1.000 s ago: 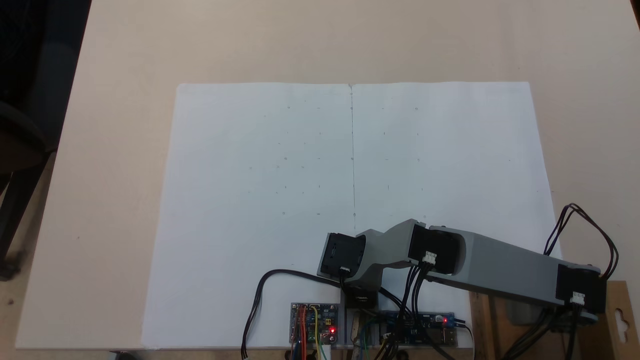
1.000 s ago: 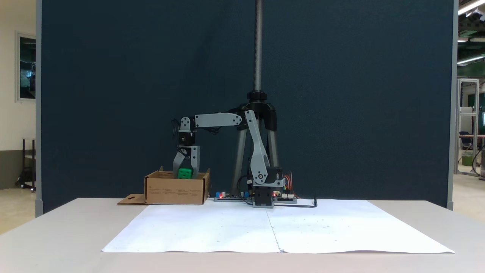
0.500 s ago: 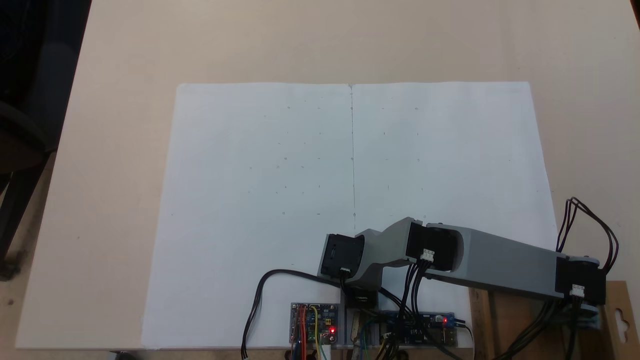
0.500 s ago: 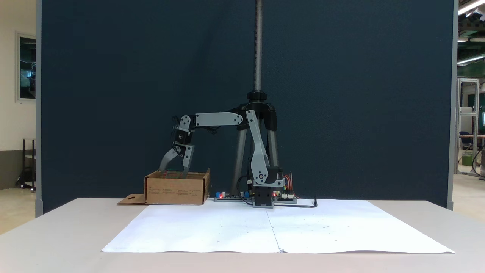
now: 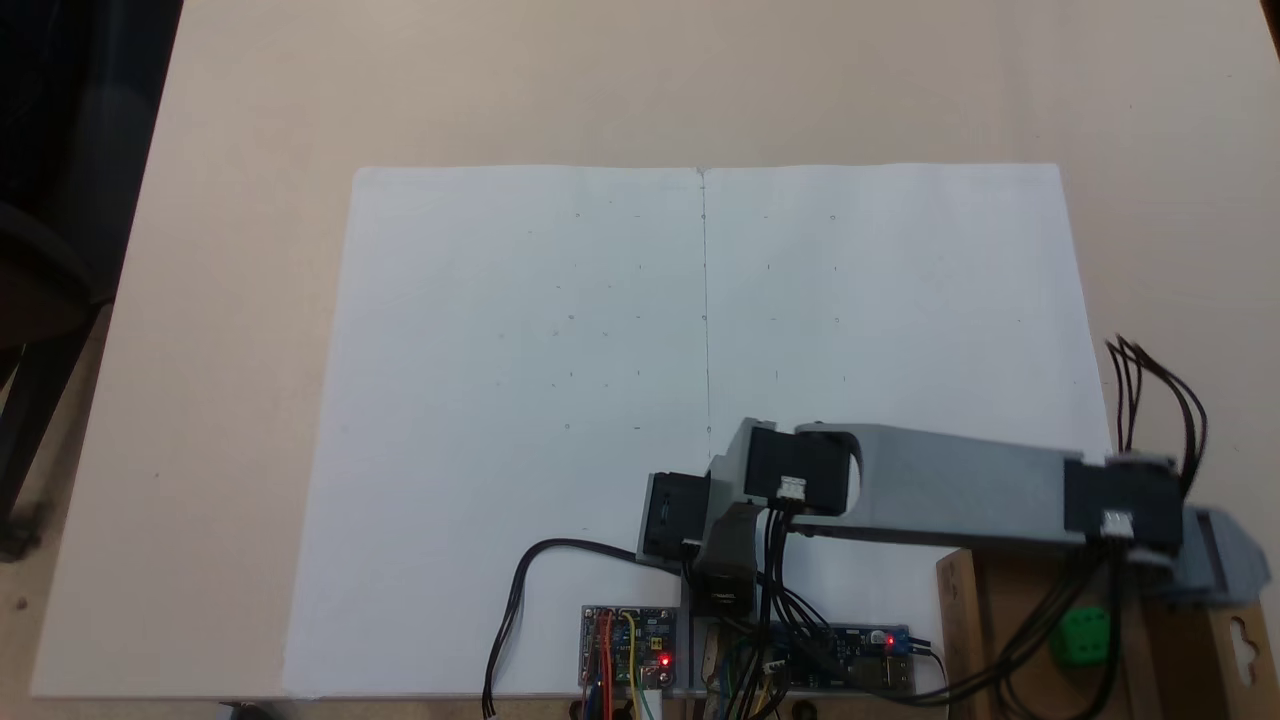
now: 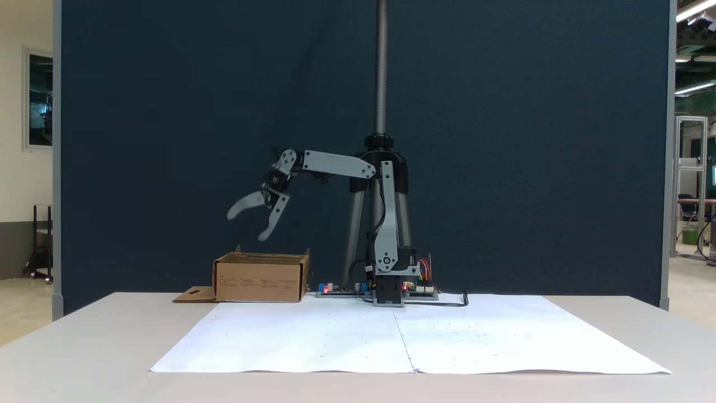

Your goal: Grasp a green dice and put it in the bin.

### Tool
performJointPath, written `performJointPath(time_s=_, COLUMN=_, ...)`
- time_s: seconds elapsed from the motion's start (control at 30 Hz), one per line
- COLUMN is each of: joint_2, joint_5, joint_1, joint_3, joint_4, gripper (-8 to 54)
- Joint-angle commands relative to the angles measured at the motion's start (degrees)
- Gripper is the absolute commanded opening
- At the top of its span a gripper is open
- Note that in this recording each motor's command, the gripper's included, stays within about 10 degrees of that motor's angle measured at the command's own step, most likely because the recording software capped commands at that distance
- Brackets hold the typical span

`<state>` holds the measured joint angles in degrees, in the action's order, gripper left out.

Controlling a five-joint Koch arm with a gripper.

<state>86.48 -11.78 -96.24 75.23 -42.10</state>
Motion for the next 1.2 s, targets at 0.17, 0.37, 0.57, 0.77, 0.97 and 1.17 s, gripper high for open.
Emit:
performJointPath(time_s=0.17, joint_2=9.67, joint_5=5.19, joint_1=14.77, joint_3=5.10, joint_4=6.68, gripper=43.2)
performJointPath(time_s=0.37, joint_2=17.05, joint_5=9.23, joint_1=30.67, joint_3=15.56, joint_4=19.84, gripper=43.2)
performJointPath(time_s=0.57, joint_2=21.45, joint_5=9.67, joint_1=47.99, joint_3=21.53, joint_4=28.65, gripper=43.2)
performJointPath(time_s=0.77, joint_2=23.91, joint_5=9.67, joint_1=65.83, joint_3=25.58, joint_4=28.83, gripper=43.7)
performJointPath(time_s=0.97, joint_2=28.04, joint_5=9.67, joint_1=80.51, joint_3=35.16, joint_4=36.19, gripper=43.8)
performJointPath(time_s=1.17, joint_2=32.43, joint_5=9.67, joint_1=91.05, joint_3=45.53, joint_4=47.09, gripper=43.9)
